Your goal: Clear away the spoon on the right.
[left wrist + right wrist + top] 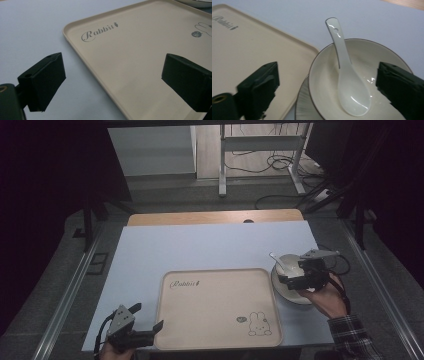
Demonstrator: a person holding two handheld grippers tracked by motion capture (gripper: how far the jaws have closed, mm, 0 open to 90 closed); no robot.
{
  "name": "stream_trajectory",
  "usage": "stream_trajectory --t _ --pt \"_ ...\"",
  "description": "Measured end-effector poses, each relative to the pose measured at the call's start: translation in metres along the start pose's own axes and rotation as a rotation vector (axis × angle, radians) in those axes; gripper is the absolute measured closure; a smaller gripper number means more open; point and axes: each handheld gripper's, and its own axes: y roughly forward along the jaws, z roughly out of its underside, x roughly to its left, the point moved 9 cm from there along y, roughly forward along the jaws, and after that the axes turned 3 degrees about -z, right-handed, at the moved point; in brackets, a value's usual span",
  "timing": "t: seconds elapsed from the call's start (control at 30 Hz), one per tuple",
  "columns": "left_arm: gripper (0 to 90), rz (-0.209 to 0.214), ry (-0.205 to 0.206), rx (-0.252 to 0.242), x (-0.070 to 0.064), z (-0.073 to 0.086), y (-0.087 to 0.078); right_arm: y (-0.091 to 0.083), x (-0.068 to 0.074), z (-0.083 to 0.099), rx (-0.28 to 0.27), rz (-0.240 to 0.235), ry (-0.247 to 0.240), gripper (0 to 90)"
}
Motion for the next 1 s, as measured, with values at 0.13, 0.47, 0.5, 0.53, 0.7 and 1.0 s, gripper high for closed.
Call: stream_trajectory --t 0.13,0.47,0.5,0.53,0.7,1.0 --pt "4.7 0.001 0.000 0.000 0.000 0.000 0.000 0.005 -0.010 -0.003 0.031 0.011 0.014 23.7" --pt "4.7 0.002 -0.004 0.000 0.000 0.000 0.000 0.023 -0.024 -0.004 0.099 0.011 -0.003 48.3" --pt "4.7 0.002 -0.005 -0.001 0.000 0.000 0.000 0.028 -0.025 -0.006 0.108 0.017 -0.024 52.4" --pt "4.7 0.002 -0.005 -0.001 0.000 0.000 0.000 0.028 -0.025 -0.006 0.108 0.017 -0.024 52.4" --pt "4.7 0.002 -0.004 -0.001 0.000 0.000 0.000 0.037 -0.028 -0.007 0.130 0.026 -0.064 58.9" --pt "4.7 0.002 -0.003 -0.001 0.000 0.000 0.000 0.048 -0.032 -0.006 0.145 0.003 -0.033 73.1"
